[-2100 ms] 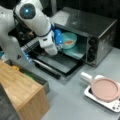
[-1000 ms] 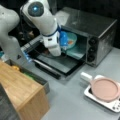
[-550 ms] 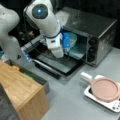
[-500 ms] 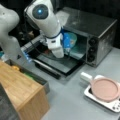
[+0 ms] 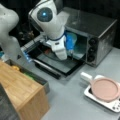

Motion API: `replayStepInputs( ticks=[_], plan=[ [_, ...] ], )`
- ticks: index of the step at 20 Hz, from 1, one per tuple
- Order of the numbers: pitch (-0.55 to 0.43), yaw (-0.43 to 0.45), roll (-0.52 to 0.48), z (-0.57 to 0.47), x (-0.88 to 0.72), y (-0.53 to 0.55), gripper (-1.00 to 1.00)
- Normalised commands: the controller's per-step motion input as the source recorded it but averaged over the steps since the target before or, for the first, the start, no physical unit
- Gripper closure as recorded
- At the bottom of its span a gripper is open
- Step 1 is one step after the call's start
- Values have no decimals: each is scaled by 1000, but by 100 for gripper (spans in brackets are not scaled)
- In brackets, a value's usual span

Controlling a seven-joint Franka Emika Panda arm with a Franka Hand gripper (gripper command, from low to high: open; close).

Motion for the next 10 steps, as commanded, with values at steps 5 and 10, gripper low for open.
replayStepInputs(
  ticks=[5,10],
  plan=[
    [-20,36,90,-9,111,27,100],
    [-32,33,85,-34,105,30,100]
  ],
)
